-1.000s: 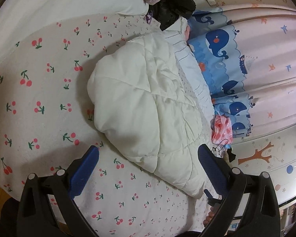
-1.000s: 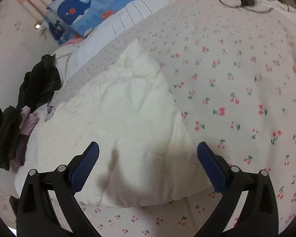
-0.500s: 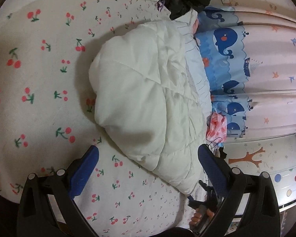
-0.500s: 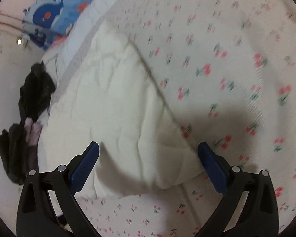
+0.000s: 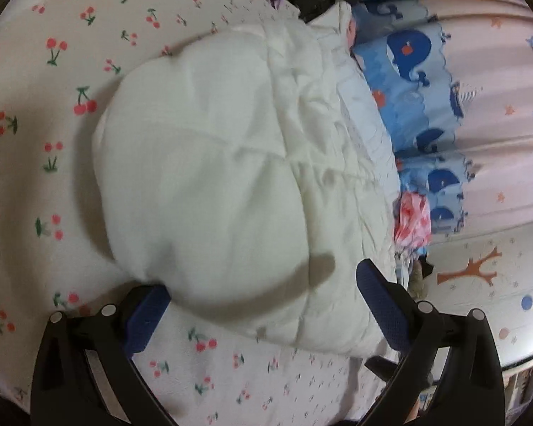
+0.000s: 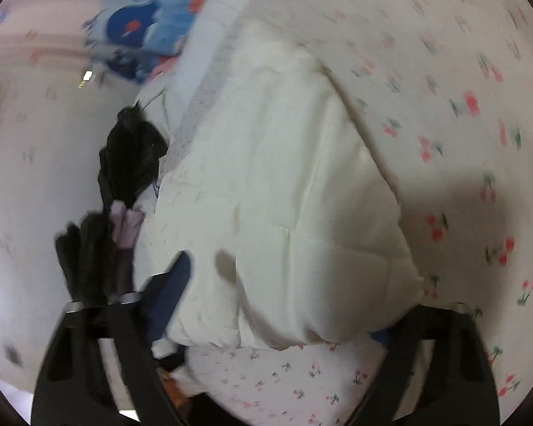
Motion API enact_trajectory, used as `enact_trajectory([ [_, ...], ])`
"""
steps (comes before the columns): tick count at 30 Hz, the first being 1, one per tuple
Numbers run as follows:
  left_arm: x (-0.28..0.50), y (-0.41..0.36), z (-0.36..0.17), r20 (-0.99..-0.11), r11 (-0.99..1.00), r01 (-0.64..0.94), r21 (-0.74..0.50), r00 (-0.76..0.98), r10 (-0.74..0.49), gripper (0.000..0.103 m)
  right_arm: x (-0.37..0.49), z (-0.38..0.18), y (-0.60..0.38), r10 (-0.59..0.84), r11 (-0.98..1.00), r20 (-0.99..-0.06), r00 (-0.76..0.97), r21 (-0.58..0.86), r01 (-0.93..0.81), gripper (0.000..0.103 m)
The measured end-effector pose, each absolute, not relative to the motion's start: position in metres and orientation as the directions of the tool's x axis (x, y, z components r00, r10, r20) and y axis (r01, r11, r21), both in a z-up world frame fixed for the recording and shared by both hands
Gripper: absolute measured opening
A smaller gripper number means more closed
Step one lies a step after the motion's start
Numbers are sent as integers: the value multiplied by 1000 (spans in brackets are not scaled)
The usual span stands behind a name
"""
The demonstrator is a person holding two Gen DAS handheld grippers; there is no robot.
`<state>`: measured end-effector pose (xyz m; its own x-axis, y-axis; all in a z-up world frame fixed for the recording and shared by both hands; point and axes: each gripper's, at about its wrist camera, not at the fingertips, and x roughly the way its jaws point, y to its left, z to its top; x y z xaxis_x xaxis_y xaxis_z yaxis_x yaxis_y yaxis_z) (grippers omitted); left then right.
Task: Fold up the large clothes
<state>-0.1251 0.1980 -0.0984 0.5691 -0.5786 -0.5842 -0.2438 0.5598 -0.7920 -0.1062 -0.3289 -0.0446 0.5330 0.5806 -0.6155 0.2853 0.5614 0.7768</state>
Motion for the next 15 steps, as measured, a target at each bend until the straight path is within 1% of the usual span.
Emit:
enact_trajectory([
  [1,-124,202,-99,-563,537,-245,-807,593,-576,96,-106,-41,-328,564,583,-624,541,765,274,50],
  [2,-125,206,-97,-526,508,-229,-830,625,-577,95,-106,-38,-331,559,584,-618,553,766,267,32],
  [3,-127,210,-93,-472,473,-196,-859,664,-581,95,-108,-35,-335,568,566,-588,576,787,246,29],
  [4,-130,212,-88,-429,458,-157,-875,692,-581,94,-113,-30,-334,575,554,-560,596,803,221,28],
  [5,-129,210,-87,-435,475,-150,-867,693,-575,93,-115,-26,-332,569,566,-555,607,799,200,28],
  [6,-127,207,-90,-467,499,-168,-850,678,-568,93,-114,-26,-331,567,572,-559,605,795,199,28],
  [7,-122,203,-96,-519,525,-207,-826,644,-563,93,-114,-27,-329,567,573,-562,602,794,202,28],
  [8,-118,201,-98,-544,540,-223,-812,624,-561,93,-114,-25,-328,571,567,-551,608,801,193,27],
  [10,-113,199,-98,-564,561,-229,-796,617,-548,95,-114,-17,-330,578,569,-515,633,810,140,25],
  [12,-108,203,-99,-547,537,-236,-810,633,-547,95,-117,-2,-323,583,581,-478,657,811,75,24],
  [13,-108,205,-97,-518,515,-224,-827,660,-545,93,-117,-1,-319,584,582,-471,661,810,63,24],
  [14,-111,207,-93,-487,503,-202,-840,689,-537,88,-118,0,-317,587,577,-465,662,814,59,24],
  [15,-113,209,-86,-465,509,-174,-843,711,-527,75,-121,-1,-320,590,570,-466,660,819,68,24],
])
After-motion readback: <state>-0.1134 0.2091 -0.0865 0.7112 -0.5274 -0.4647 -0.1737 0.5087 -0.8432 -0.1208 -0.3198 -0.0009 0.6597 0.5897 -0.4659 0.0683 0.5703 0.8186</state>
